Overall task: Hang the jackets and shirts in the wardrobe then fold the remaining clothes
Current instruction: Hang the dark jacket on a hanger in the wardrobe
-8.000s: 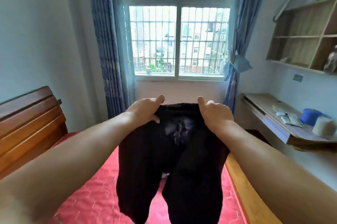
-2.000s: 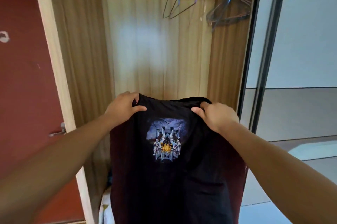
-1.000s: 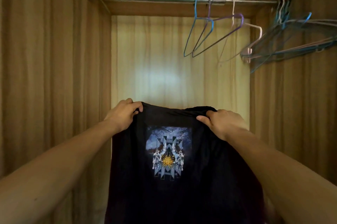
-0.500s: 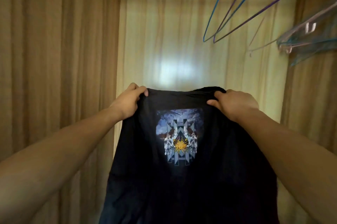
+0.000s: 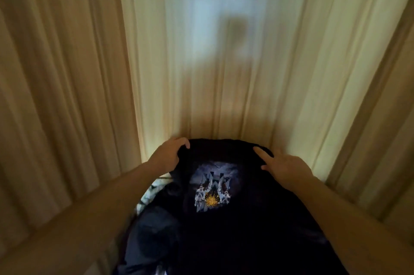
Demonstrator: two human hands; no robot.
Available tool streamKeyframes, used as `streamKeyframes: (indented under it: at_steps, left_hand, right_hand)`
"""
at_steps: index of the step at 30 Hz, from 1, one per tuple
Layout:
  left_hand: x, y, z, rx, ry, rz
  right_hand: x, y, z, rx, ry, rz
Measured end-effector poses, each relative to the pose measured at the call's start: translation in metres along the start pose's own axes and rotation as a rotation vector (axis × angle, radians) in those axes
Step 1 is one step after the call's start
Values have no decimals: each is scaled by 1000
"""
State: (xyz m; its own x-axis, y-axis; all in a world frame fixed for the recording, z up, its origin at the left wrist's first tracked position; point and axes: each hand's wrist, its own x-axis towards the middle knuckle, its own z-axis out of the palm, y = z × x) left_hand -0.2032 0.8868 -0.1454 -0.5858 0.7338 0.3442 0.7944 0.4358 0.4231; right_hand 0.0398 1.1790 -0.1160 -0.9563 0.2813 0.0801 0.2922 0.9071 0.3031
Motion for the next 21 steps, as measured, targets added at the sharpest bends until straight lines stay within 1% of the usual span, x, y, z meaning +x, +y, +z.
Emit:
streamKeyframes:
  at_steps: [3, 6, 8, 10, 15, 17, 21]
  left_hand:
    - [-5, -4, 38, 32, -148, -65]
    - [-9, -2, 63, 128, -334, -110]
    - [-12, -1, 67, 142, -382, -130]
    - [-13, 7, 59, 113, -391, -139]
    - [-2, 37, 4, 66, -370, -126]
    - [7, 55, -29, 84, -360, -101]
    - [22, 105, -104, 100, -335, -71]
  right_hand:
    - [-1, -6, 36, -16, -75, 29]
    - [-4, -9, 59, 44, -136, 68]
    - [-6, -10, 62, 96, -155, 71]
    - [-11, -12, 52, 145, -153, 77]
    - [-26, -15, -8, 41, -47, 121]
    - [-28, -13, -48, 109, -41, 111]
    - [-34, -2, -142, 342, -20, 85]
